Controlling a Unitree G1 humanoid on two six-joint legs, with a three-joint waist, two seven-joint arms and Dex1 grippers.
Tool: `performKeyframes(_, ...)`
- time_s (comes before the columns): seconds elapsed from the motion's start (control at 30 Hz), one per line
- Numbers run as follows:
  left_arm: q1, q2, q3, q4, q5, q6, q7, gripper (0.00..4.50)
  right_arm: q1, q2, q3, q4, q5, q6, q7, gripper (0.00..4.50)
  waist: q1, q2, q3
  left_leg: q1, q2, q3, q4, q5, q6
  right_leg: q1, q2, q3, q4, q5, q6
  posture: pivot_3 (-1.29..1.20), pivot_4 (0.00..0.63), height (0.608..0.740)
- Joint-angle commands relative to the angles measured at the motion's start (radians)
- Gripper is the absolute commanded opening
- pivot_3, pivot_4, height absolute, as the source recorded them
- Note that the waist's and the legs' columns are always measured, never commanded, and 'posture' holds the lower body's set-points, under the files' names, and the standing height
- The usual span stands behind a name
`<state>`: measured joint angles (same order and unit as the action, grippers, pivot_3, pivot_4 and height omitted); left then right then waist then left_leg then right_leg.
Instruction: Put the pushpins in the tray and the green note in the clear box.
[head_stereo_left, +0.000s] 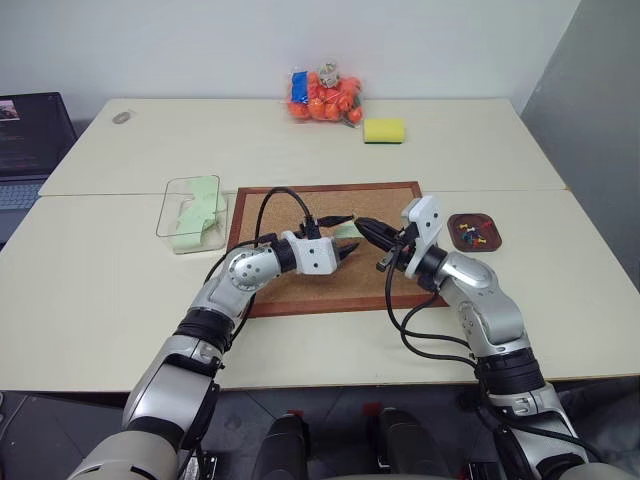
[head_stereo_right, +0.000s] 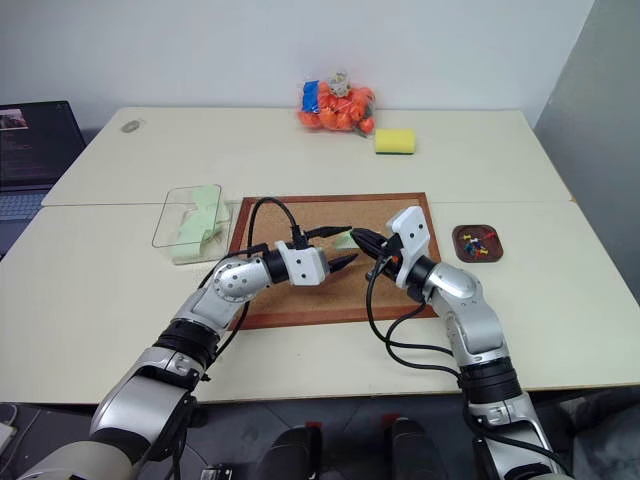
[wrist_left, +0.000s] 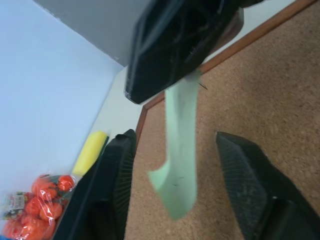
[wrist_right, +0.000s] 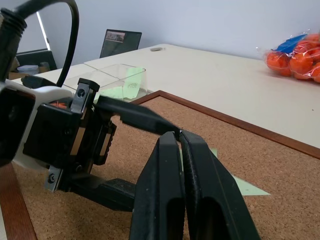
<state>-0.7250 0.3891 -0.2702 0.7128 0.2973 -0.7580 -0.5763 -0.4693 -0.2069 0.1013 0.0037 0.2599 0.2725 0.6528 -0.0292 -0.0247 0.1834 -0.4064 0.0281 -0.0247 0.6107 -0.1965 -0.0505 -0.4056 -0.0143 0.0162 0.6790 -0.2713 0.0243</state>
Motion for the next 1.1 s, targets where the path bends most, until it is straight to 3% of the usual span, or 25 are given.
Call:
performKeyframes(0.03,-0.016,0.003,0.008,-0.021,-0.02,-0.017,0.013,1.56,-0.013,0.007,-0.002,-0.045,0.022,-0.003,0.004,0.0,0.0,0.0,0.0,0.0,0.0,0.0,0.0,0.0,0.0,0.0,0.0,0.0,0.0,0.0,0.0,0.0,0.15,0.74)
performKeyframes(0.27,-0.019,0.003,0.009,-0.017,-0.019,-0.012,0.019,0.07,-0.015,0.003,-0.005,-0.041,0.025,0.001,0.008,0.0,0.0,0.0,0.0,0.0,0.0,0.0,0.0,0.0,0.0,0.0,0.0,0.0,0.0,0.0,0.0,0.0,0.15,0.74)
performKeyframes(0.3,-0.019,0.004,0.009,-0.017,-0.015,-0.013,0.022,0.01,-0.015,0.004,-0.006,-0.041,0.027,0.003,0.007,0.0,0.0,0.0,0.0,0.0,0.0,0.0,0.0,0.0,0.0,0.0,0.0,0.0,0.0,0.0,0.0,0.0,0.15,0.74)
performKeyframes(0.57,-0.041,0.036,-0.013,-0.005,0.07,-0.062,0.086,0.01,-0.039,-0.003,-0.025,-0.023,0.037,0.013,0.002,0.0,0.0,0.0,0.0,0.0,0.0,0.0,0.0,0.0,0.0,0.0,0.0,0.0,0.0,0.0,0.0,0.0,0.15,0.74)
performKeyframes(0.87,-0.116,0.129,-0.128,-0.001,0.354,-0.221,0.263,0.01,-0.104,-0.025,-0.05,0.05,0.043,-0.003,0.008,0.0,0.0,0.0,0.0,0.0,0.0,0.0,0.0,0.0,0.0,0.0,0.0,0.0,0.0,0.0,0.0,0.0,0.15,0.74)
performKeyframes(1.1,-0.141,0.146,-0.156,0.048,0.386,-0.264,0.318,0.01,-0.15,-0.029,-0.089,0.089,0.057,-0.007,0.0,0.0,0.0,0.0,0.0,0.0,0.0,0.0,0.0,0.0,0.0,0.0,0.0,0.0,0.0,0.0,0.0,0.0,0.15,0.74)
